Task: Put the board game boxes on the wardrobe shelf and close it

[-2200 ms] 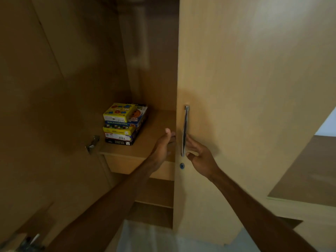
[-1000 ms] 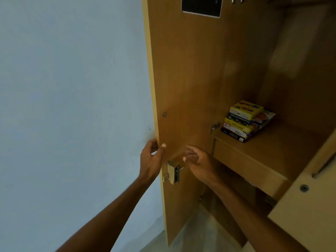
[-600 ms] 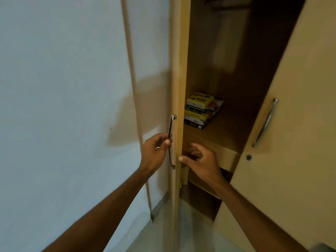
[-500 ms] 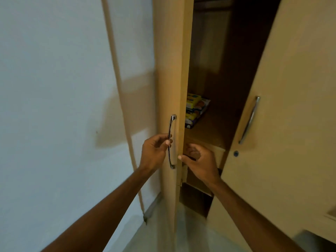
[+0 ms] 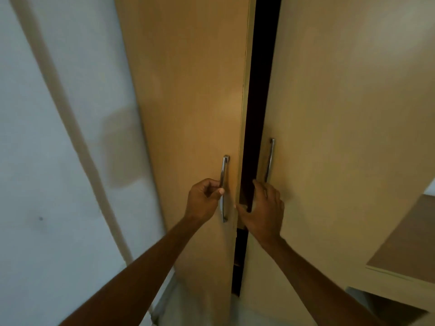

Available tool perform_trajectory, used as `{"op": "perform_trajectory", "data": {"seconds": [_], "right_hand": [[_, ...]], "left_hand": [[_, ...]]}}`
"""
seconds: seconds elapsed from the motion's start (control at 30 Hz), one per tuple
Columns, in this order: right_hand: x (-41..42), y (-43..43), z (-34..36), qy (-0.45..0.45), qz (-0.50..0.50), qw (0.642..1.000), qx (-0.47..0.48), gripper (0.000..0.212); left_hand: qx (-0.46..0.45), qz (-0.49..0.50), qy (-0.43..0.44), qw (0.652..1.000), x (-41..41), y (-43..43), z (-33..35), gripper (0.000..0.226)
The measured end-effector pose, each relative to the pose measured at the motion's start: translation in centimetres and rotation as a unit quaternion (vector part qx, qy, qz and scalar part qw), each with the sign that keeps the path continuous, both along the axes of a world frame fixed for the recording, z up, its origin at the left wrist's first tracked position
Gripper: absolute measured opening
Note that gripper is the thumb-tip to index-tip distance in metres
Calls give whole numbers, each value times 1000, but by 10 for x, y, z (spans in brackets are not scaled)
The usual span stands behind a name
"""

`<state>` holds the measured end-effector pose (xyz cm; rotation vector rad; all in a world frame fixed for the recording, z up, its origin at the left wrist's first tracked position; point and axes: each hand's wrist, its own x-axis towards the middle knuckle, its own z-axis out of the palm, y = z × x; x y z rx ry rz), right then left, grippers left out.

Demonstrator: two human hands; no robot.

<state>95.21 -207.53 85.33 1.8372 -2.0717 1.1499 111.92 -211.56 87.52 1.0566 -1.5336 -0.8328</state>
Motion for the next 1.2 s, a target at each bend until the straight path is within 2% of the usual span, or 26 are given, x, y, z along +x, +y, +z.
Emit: {"op": "perform_trajectory", "data": {"seconds": [0.23,0.33,0.4,0.7,0.97,1.2], "right_hand": [[-35,-43,9,55,-93,994,-8,107],[-48,-62,12,69,-113,991,-6,119],[-56,-75,13,77,-117,990,-6,124],[-78,-115,4,119,-115,986,-20,107],[-80,-127,-3,132,-116,984,-23,109],[-82,-113,3,139,-59,988,-35,118]], "left_hand": [[-8,-11,-3,1000,-41,-47,-1,5],[-14,-10,-5,1000,-56,-65,0,10],[-9,-10,-2,1000,-66,-79,-1,5],[-17,9,5,1000,-93,-117,-6,5],[-21,16,2,1000,-97,-125,-10,9],[-22,59,-112,992,-75,-95,-21,15]]}}
